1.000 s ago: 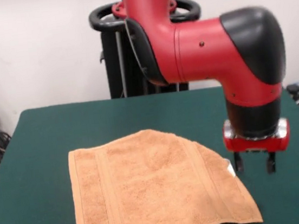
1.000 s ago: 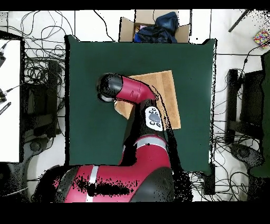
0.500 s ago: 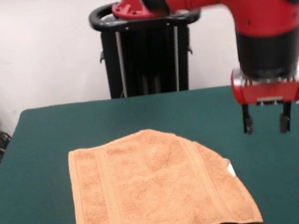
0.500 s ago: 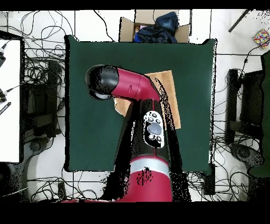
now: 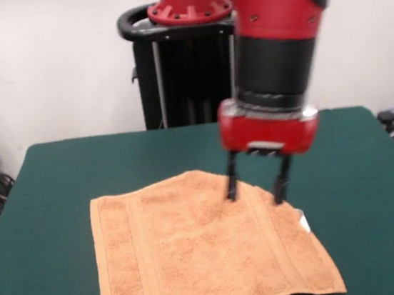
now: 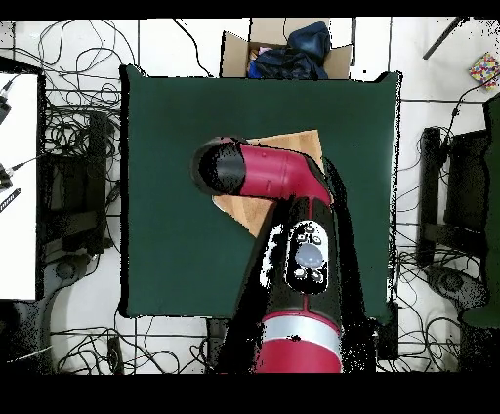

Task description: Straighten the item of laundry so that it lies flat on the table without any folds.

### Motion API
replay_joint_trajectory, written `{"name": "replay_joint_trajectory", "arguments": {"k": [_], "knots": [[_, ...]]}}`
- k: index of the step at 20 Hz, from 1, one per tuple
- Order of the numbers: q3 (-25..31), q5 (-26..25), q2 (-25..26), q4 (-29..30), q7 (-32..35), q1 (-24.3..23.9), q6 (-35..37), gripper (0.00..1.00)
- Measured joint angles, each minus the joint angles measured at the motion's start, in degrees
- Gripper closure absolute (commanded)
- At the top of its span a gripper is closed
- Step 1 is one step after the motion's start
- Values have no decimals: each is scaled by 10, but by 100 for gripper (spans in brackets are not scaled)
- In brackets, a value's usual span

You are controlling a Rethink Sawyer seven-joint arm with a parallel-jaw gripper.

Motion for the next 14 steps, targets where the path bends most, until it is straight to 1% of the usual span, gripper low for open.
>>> {"name": "replay_joint_trajectory", "arguments": {"k": [4,7,9,14], "knots": [[-12,-42,12,17,0,-20,-65,0],[-15,-72,21,27,0,-44,-97,0],[-15,-94,30,35,0,-71,-106,0],[-15,-119,46,42,0,-117,-106,0]]}}
